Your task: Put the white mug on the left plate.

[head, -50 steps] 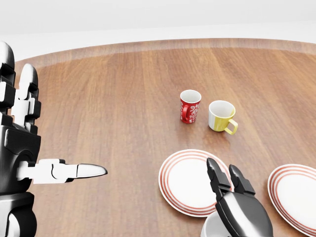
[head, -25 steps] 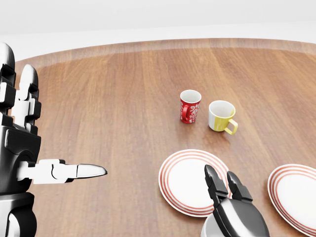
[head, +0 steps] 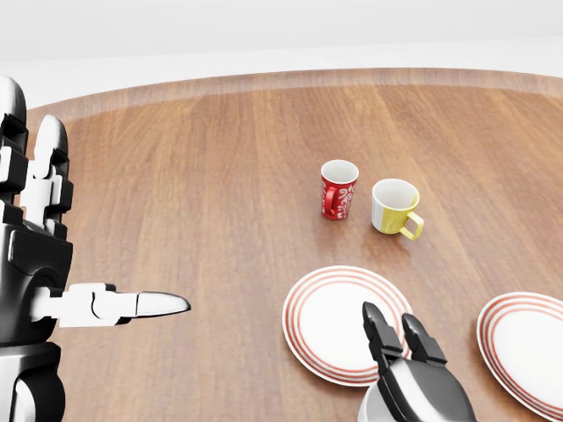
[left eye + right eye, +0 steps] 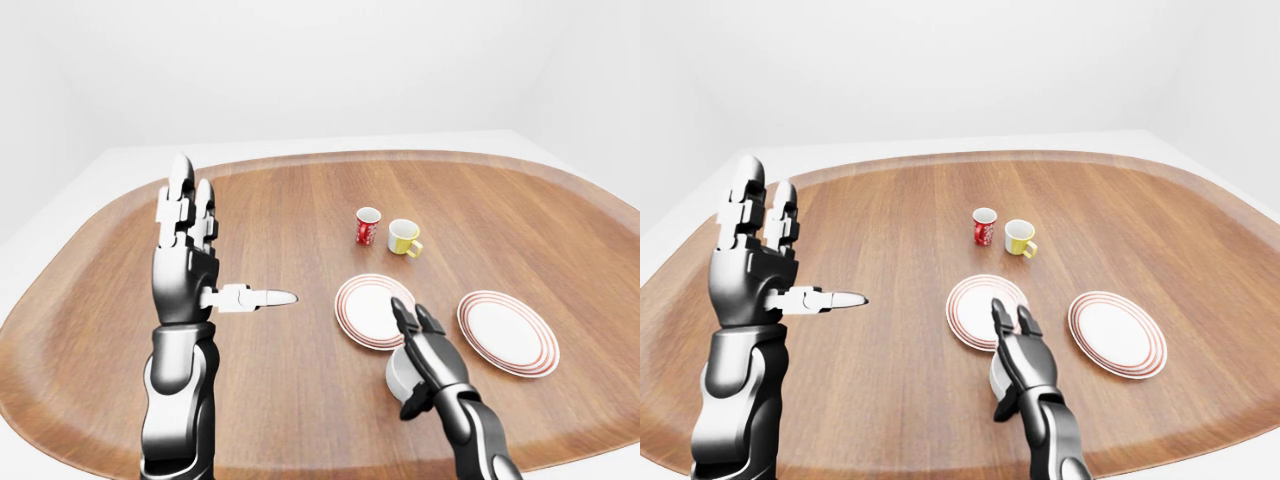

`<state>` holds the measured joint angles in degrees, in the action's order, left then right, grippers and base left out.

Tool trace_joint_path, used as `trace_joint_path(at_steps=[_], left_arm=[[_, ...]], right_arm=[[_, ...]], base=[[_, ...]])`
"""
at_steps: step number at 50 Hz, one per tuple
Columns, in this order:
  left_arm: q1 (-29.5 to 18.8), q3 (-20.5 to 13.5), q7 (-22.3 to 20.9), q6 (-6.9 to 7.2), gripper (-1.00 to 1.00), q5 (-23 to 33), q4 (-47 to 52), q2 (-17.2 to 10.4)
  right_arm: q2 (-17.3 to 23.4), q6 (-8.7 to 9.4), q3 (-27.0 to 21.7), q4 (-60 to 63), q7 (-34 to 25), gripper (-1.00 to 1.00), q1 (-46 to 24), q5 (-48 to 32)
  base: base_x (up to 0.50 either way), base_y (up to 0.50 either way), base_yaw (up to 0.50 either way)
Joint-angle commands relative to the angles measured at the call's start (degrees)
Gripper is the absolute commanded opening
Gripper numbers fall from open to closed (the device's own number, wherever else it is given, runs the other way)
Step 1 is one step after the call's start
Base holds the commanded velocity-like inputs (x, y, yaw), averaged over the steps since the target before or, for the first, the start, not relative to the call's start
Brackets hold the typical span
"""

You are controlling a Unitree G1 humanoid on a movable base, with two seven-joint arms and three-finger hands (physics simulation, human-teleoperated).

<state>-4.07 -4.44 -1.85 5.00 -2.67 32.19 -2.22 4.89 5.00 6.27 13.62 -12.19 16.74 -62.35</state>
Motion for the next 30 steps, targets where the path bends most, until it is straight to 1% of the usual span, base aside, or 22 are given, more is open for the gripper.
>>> trace_joint_path(at_steps=[1, 7, 30], left_arm=[[0.0, 0.0, 0.0, 0.0, 1.0, 0.0, -0.1, 0.0], [0.1, 0.0, 0.0, 0.0, 1.0, 0.0, -0.1, 0.0], [0.1, 0.0, 0.0, 0.0, 1.0, 0.0, 0.3, 0.0]], right_arm=[[0.1, 0.0, 0.2, 0.6, -4.4, 1.0, 0.2, 0.3], [0.0, 0.0, 0.3, 1.5, -6.5, 1.0, 0.7, 1.3], [0.2, 0.0, -1.0, 0.7, -7.6, 1.0, -1.3, 2.5]], base=[[0.0, 0.0, 0.0], [0.0, 0.0, 0.0], [0.0, 0.0, 0.0]])
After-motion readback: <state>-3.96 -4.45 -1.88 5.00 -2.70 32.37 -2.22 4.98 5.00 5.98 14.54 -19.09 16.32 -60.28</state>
